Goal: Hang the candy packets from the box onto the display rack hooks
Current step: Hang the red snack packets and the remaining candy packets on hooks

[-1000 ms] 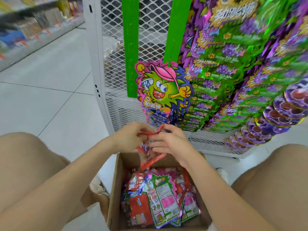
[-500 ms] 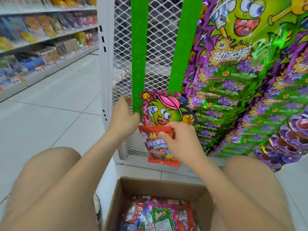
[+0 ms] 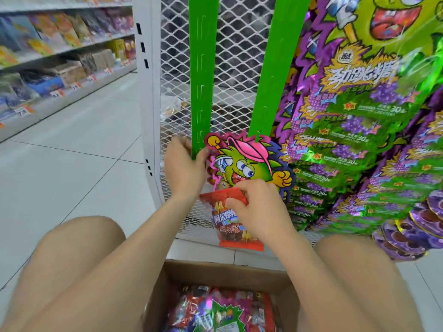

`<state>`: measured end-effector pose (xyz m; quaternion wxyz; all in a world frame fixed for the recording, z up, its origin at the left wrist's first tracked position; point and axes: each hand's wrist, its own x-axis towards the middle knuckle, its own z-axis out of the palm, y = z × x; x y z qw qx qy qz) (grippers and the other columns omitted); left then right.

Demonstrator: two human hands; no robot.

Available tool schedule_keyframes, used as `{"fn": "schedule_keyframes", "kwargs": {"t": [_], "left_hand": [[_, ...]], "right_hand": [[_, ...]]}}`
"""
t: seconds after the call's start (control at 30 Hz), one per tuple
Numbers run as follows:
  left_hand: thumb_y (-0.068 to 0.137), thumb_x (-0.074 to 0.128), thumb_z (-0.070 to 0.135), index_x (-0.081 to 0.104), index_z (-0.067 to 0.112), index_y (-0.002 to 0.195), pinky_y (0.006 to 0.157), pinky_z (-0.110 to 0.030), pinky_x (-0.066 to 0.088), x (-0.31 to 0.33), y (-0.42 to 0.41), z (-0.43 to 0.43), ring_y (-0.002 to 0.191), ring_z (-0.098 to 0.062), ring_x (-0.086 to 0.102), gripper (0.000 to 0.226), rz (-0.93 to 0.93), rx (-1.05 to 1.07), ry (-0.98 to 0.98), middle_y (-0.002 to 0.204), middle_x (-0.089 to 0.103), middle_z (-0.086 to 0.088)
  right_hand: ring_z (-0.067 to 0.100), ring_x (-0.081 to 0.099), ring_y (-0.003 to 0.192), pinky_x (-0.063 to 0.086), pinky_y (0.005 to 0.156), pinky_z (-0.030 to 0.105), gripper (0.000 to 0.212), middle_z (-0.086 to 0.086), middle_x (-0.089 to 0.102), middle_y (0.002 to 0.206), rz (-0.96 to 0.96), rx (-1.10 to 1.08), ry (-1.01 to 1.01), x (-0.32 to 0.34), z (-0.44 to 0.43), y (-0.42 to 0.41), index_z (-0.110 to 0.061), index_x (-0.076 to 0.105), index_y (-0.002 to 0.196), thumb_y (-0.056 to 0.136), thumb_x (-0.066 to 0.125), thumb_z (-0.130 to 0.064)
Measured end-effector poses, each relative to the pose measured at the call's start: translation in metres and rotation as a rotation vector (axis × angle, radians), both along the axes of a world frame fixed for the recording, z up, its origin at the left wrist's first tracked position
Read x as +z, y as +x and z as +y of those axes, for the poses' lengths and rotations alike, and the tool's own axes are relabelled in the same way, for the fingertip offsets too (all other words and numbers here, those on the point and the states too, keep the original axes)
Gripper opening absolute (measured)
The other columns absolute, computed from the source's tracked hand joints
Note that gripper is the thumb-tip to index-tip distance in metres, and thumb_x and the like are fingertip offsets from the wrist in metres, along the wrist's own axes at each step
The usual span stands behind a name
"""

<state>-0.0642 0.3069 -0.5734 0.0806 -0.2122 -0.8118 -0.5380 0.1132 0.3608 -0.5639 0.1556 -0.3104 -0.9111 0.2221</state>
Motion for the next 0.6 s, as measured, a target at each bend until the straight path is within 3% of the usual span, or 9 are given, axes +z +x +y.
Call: {"fn": "schedule_keyframes", "kwargs": {"t": [0.13, 0.23, 0.3, 0.37, 0.4, 0.47, 0.53, 0.6], "left_hand": [[0.086, 0.082, 0.052, 0.077, 0.021, 0.098, 0.072, -0.035, 0.059, -0.008, -0.012, -0.028, 0.078, -0.015, 0.074, 0.033, -0.174, -0.184, -0.118, 0.084, 0.077, 0.007], [0.085, 0.081, 0.052, 0.079, 0.017, 0.092, 0.076, -0.053, 0.065, -0.007, -0.007, -0.057, 0.081, -0.029, 0.079, 0.036, -0.334, -0.370, -0.152, 0.084, 0.081, -0.006], [0.085, 0.082, 0.049, 0.071, 0.007, 0.084, 0.066, -0.044, 0.065, 0.000, -0.001, -0.072, 0.069, -0.030, 0.076, 0.043, -0.441, -0.452, -0.172, 0.071, 0.076, -0.008], [0.081, 0.083, 0.059, 0.062, 0.003, 0.077, 0.060, -0.035, 0.051, 0.008, 0.005, -0.086, 0.058, -0.023, 0.062, 0.060, -0.452, -0.517, -0.280, 0.060, 0.061, -0.009], [0.076, 0.082, 0.069, 0.064, 0.000, 0.081, 0.062, -0.038, 0.049, 0.011, 0.007, -0.092, 0.061, -0.024, 0.062, 0.071, -0.460, -0.564, -0.323, 0.064, 0.062, -0.014], [0.072, 0.081, 0.074, 0.074, -0.001, 0.095, 0.076, -0.049, 0.060, 0.019, 0.011, -0.103, 0.076, -0.033, 0.076, 0.079, -0.526, -0.646, -0.342, 0.082, 0.078, -0.015], [0.075, 0.079, 0.068, 0.078, 0.003, 0.100, 0.091, -0.052, 0.061, 0.026, 0.017, -0.108, 0.089, -0.034, 0.079, 0.069, -0.595, -0.708, -0.329, 0.093, 0.081, -0.014], [0.081, 0.076, 0.062, 0.079, 0.006, 0.103, 0.095, -0.051, 0.062, 0.032, 0.024, -0.109, 0.090, -0.029, 0.079, 0.061, -0.650, -0.758, -0.316, 0.097, 0.082, -0.013]], "right_hand": [[0.017, 0.037, 0.051, 0.034, 0.053, 0.034, 0.047, -0.004, 0.041, 0.050, 0.009, 0.125, -0.157, -0.005, -0.001, 0.000, -0.018, 0.050, 0.058, 0.093, 0.075, -0.037], [0.014, 0.039, 0.050, 0.031, 0.050, 0.031, 0.046, -0.001, 0.045, 0.054, -0.033, 0.187, -0.206, -0.007, -0.011, 0.003, -0.007, 0.054, 0.065, 0.096, 0.072, -0.037], [0.013, 0.037, 0.048, 0.029, 0.048, 0.028, 0.046, 0.000, 0.044, 0.054, -0.008, 0.204, -0.253, -0.008, -0.019, 0.004, -0.002, 0.058, 0.070, 0.097, 0.071, -0.037], [0.011, 0.035, 0.047, 0.030, 0.048, 0.029, 0.041, -0.005, 0.044, 0.053, 0.065, 0.185, -0.332, -0.008, -0.026, 0.004, -0.009, 0.064, 0.068, 0.097, 0.071, -0.036], [0.009, 0.034, 0.048, 0.031, 0.050, 0.030, 0.039, -0.008, 0.044, 0.052, 0.106, 0.168, -0.372, -0.008, -0.029, 0.004, -0.016, 0.066, 0.065, 0.097, 0.071, -0.036], [0.010, 0.033, 0.051, 0.036, 0.052, 0.033, 0.043, -0.011, 0.040, 0.051, 0.179, 0.136, -0.428, -0.007, -0.032, 0.003, -0.020, 0.061, 0.060, 0.098, 0.071, -0.037], [0.011, 0.028, 0.053, 0.032, 0.052, 0.035, 0.050, -0.009, 0.031, 0.054, 0.221, 0.112, -0.434, -0.005, -0.034, 0.003, -0.018, 0.049, 0.058, 0.097, 0.071, -0.038], [0.011, 0.026, 0.054, 0.023, 0.055, 0.033, 0.052, -0.006, 0.027, 0.057, 0.240, 0.098, -0.419, -0.004, -0.039, 0.004, -0.017, 0.043, 0.060, 0.098, 0.071, -0.039]]}}
